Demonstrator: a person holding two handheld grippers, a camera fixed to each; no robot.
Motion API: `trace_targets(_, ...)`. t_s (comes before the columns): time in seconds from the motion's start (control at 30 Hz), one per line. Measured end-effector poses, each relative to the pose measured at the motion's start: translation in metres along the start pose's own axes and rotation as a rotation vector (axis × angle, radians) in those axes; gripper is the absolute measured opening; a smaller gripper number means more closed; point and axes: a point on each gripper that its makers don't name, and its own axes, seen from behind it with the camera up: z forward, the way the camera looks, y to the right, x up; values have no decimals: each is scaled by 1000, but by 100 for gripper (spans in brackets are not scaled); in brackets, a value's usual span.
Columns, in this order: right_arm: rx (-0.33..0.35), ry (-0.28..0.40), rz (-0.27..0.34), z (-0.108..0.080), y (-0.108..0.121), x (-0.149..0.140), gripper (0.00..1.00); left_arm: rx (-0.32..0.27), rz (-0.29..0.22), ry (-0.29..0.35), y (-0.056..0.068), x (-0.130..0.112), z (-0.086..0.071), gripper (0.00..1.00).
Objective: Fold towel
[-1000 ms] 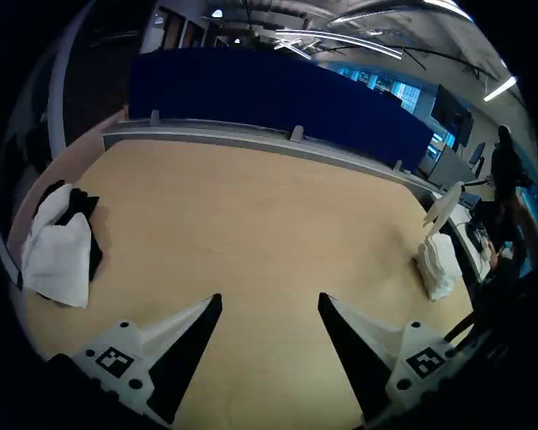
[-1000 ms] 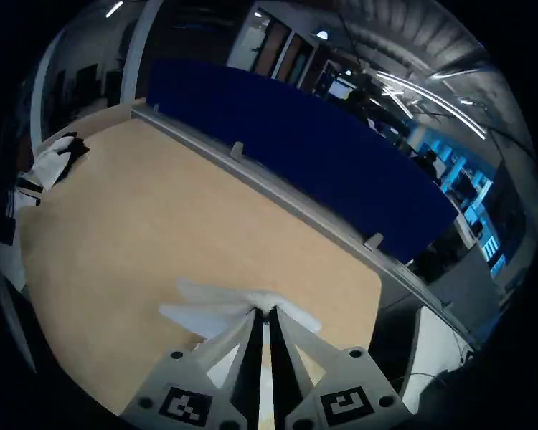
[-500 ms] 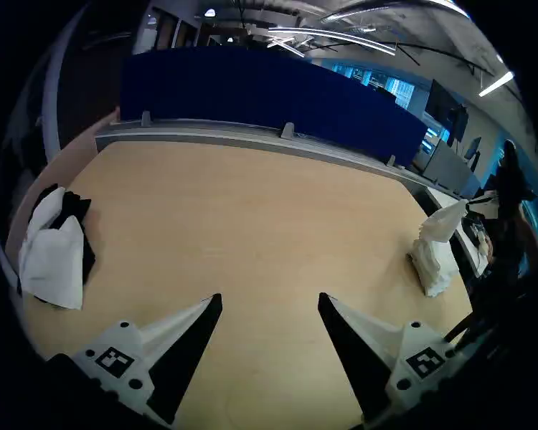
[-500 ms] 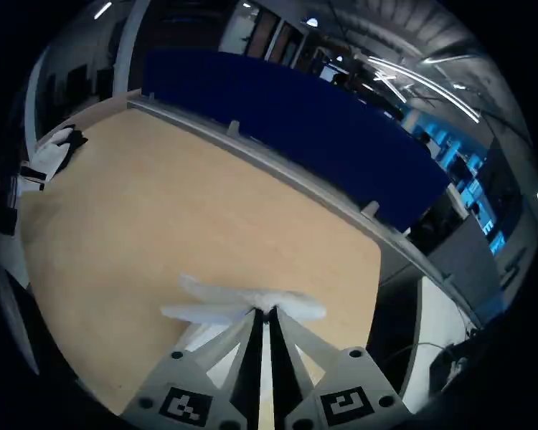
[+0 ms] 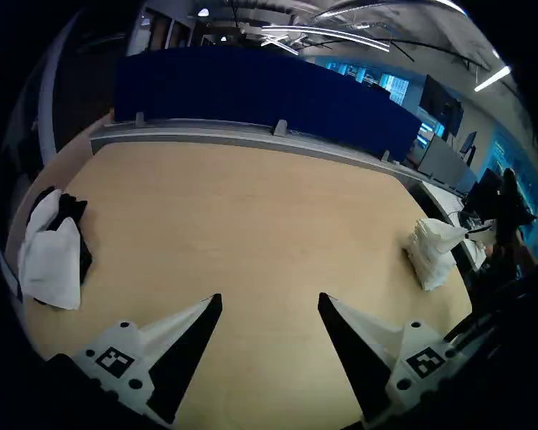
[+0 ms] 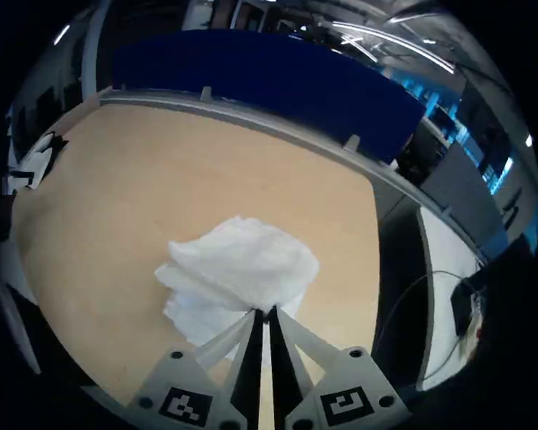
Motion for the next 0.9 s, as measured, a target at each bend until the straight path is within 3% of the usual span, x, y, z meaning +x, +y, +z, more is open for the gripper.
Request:
trace_targets(0.47,-68,-111,88,26,14,-73,6,16,-6,2,-8,-6,-9,100)
trace_targets(0.9,-125,-142,106,36,19,-88,8,15,-3,4,-8,-8,-15,100)
